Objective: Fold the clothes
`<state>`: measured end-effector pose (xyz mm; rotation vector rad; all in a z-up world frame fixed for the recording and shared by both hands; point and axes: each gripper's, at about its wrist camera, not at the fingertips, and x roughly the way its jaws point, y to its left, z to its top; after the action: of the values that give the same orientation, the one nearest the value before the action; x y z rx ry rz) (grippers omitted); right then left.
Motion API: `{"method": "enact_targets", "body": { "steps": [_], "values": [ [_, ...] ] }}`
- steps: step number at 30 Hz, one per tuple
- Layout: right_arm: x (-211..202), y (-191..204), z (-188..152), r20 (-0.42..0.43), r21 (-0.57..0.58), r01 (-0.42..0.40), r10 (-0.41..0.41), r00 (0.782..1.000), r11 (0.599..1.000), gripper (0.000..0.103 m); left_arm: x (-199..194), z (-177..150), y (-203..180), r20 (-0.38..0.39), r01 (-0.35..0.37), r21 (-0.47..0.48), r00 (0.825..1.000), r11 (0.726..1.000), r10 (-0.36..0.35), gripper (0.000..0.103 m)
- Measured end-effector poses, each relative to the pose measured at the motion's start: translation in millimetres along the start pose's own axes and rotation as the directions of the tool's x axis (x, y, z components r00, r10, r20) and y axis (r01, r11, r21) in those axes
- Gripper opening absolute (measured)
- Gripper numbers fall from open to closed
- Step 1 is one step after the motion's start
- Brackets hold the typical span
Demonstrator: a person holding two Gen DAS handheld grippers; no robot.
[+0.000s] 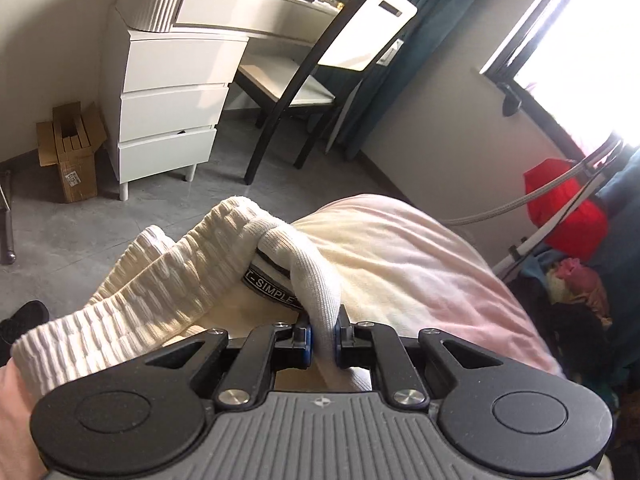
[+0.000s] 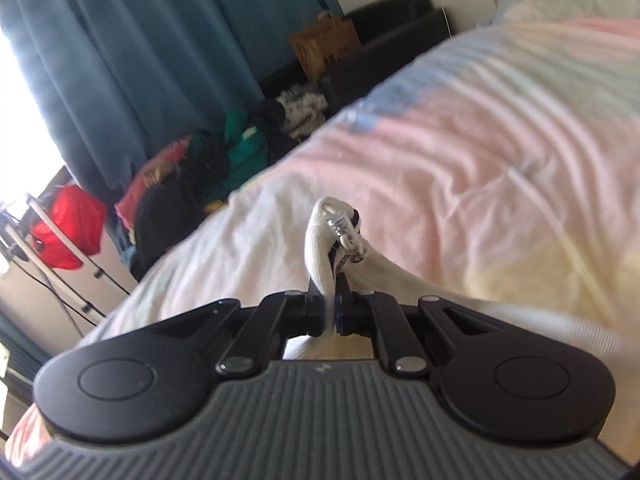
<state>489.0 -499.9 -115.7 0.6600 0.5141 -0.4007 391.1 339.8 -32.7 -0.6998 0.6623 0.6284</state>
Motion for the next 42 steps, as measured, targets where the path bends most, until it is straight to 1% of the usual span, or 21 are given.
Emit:
{"method": "enact_targets", "body": {
  "steps": [3,6,9,10,11,12,13,14,17,19,22,25,26,28,32,34,36,39,40,41,42],
  "values": [
    [35,0,-11,-0.032,0.003,0.022,-0.022,0.999,1.0,0.009,29,-9,-17,-0.011,-0.044,0.036,0.999,0.998,0.044,0.012],
    [39,-2,-14,-0.025,0.003,0.004,-0.004,1.0,1.0,0.01,38,-13,-20,-0.013,-0.049,0.047,0.999,0.998,0.05,0.016],
    [29,-5,-10,-0.024,0.039,-0.033,0.034,0.999,0.999,0.018,26,-16,-19,-0.023,-0.02,0.103,0.999,0.994,0.022,0.033],
    [19,-9,-7,-0.014,0.064,-0.055,0.056,0.998,0.996,0.025,18,-17,-17,-0.022,-0.006,0.121,1.0,0.993,0.009,0.046],
    [9,-14,-6,0.0,0.086,-0.079,0.079,0.997,0.993,0.045,8,-18,-13,-0.022,0.014,0.131,1.0,0.991,-0.012,0.062],
    [-3,-18,-5,0.017,0.099,-0.105,0.104,0.994,0.989,0.06,-4,-22,-9,-0.02,0.04,0.148,0.999,0.988,-0.037,0.069],
    [-16,-23,-4,0.035,0.108,-0.133,0.13,0.991,0.985,0.09,-17,-25,-5,-0.014,0.064,0.174,0.998,0.983,-0.063,0.084],
    [-27,-28,-3,0.045,0.113,-0.165,0.161,0.986,0.98,0.103,-30,-30,1,-0.002,0.085,0.202,0.996,0.976,-0.087,0.092],
    [-68,-55,-8,0.059,0.215,-0.182,0.174,0.983,0.959,0.103,-65,-47,34,-0.002,0.199,0.17,0.979,0.965,-0.202,0.097],
    [-97,-75,-19,0.092,0.307,-0.2,0.18,0.979,0.93,0.103,-79,-55,70,-0.037,0.329,0.034,0.944,0.944,-0.328,0.101],
    [-135,-105,-41,0.132,0.444,-0.228,0.188,0.973,0.866,0.103,-88,-73,123,-0.056,0.4,-0.191,0.907,0.897,-0.416,0.1],
    [-150,-129,-72,0.084,0.576,-0.222,0.214,0.973,0.786,0.103,-88,-89,161,-0.055,0.385,-0.327,0.904,0.863,-0.424,0.095],
    [-147,-134,-79,0.034,0.618,-0.201,0.23,0.973,0.76,0.097,-85,-92,167,-0.06,0.381,-0.34,0.904,0.86,-0.424,0.093],
    [-142,-136,-86,-0.01,0.63,-0.213,0.282,0.959,0.746,0.089,-78,-97,173,-0.063,0.372,-0.337,0.907,0.865,-0.416,0.088],
    [-125,-121,-84,-0.048,0.525,-0.226,0.294,0.955,0.821,0.087,-63,-92,161,-0.049,0.376,-0.276,0.914,0.885,-0.403,0.082],
    [-108,-115,-85,-0.04,0.497,-0.23,0.287,0.957,0.837,0.087,-55,-82,148,-0.027,0.35,-0.237,0.93,0.906,-0.366,0.072],
    [-90,-108,-88,-0.053,0.463,-0.193,0.244,0.968,0.865,0.086,-42,-71,136,-0.015,0.321,-0.219,0.943,0.922,-0.332,0.068],
    [-80,-106,-89,-0.009,0.446,-0.183,0.209,0.978,0.876,0.086,-31,-60,121,-0.006,0.25,-0.215,0.966,0.944,-0.258,0.05],
    [-77,-106,-89,0.008,0.442,-0.183,0.2,0.98,0.878,0.08,-31,-59,118,0.009,0.236,-0.218,0.971,0.947,-0.239,0.042],
    [-74,-105,-89,0.026,0.439,-0.182,0.19,0.981,0.88,0.064,-33,-60,116,0.034,0.23,-0.224,0.973,0.947,-0.228,0.03],
    [-71,-105,-89,0.043,0.435,-0.18,0.18,0.983,0.882,0.059,-36,-62,116,0.058,0.229,-0.242,0.973,0.943,-0.221,0.025]
  ]
}}
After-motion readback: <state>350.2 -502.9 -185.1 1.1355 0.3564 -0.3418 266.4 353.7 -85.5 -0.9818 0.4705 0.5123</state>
